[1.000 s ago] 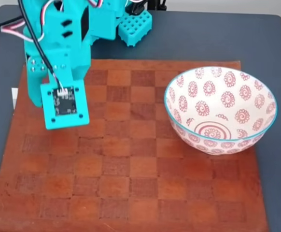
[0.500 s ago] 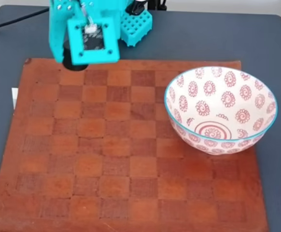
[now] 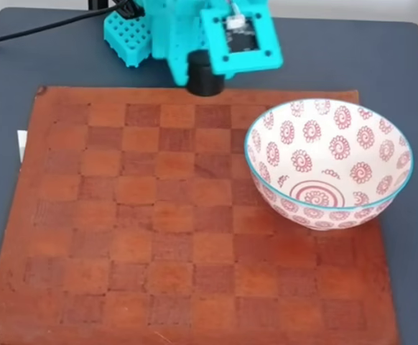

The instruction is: Grasp a black cylinder and put it in a bowl.

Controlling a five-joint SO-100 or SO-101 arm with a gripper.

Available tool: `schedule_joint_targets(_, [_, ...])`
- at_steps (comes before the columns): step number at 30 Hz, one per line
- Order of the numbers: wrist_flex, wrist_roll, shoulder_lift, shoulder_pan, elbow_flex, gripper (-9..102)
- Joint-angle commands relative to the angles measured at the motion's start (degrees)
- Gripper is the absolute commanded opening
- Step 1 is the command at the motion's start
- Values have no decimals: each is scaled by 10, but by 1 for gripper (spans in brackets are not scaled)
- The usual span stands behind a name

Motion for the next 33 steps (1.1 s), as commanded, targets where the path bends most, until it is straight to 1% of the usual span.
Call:
schedule_joint_targets(1, [-5,25,-20,-30,-39,12])
schedule_joint_targets(12, [-5,57,-190,-92,-198,12])
schedule_joint_targets(19, [-5,60,-287,-117,-281,12])
schedule_joint_targets(26, [-5,84,-332,-133,-305,12])
schedule_joint_targets(30, [-17,98,-341,-145,-303,18])
schedule_joint_targets(33, [-33,98,-342,-149,-296,21])
